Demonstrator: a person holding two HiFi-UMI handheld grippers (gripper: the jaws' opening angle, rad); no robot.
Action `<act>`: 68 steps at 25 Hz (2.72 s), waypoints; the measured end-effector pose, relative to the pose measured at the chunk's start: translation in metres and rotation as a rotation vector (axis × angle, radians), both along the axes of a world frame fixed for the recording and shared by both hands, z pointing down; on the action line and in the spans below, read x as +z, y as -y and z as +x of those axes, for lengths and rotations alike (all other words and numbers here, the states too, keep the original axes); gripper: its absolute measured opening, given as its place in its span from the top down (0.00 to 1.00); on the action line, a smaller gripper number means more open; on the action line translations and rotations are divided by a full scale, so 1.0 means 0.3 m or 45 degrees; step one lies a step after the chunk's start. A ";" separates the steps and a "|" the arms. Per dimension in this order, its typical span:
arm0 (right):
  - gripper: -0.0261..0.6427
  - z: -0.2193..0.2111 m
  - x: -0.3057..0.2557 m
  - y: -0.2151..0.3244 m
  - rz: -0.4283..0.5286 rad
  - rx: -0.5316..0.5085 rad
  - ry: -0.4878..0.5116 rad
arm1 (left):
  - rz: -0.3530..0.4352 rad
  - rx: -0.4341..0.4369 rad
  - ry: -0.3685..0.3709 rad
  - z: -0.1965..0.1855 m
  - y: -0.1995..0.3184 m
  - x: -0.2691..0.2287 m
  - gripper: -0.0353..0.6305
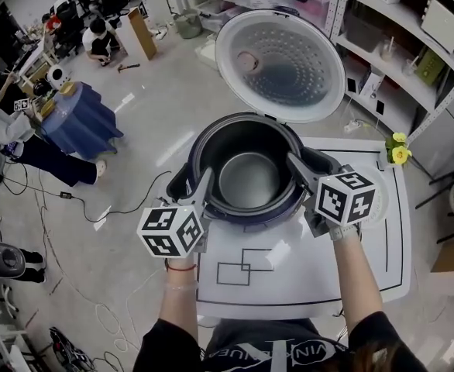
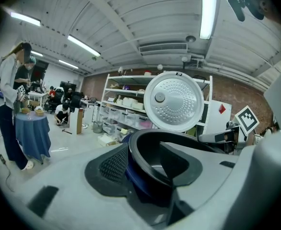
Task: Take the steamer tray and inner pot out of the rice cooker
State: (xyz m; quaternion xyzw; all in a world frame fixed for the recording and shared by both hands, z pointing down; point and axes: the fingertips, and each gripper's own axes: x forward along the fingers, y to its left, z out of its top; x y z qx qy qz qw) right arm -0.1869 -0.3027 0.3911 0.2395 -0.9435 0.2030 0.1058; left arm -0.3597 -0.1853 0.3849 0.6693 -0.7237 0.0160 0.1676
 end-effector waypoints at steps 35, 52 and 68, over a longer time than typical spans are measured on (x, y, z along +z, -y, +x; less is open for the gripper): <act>0.81 0.094 -0.346 -0.065 0.223 0.044 0.387 | 0.398 -0.191 -0.066 0.059 -0.081 -0.346 0.75; 0.81 0.339 -0.536 -0.108 0.300 0.138 0.506 | 0.577 -0.080 -0.058 0.275 -0.091 -0.583 0.75; 0.81 0.820 -0.457 -0.092 0.343 0.462 0.471 | 0.556 0.244 -0.190 0.679 0.099 -0.488 0.75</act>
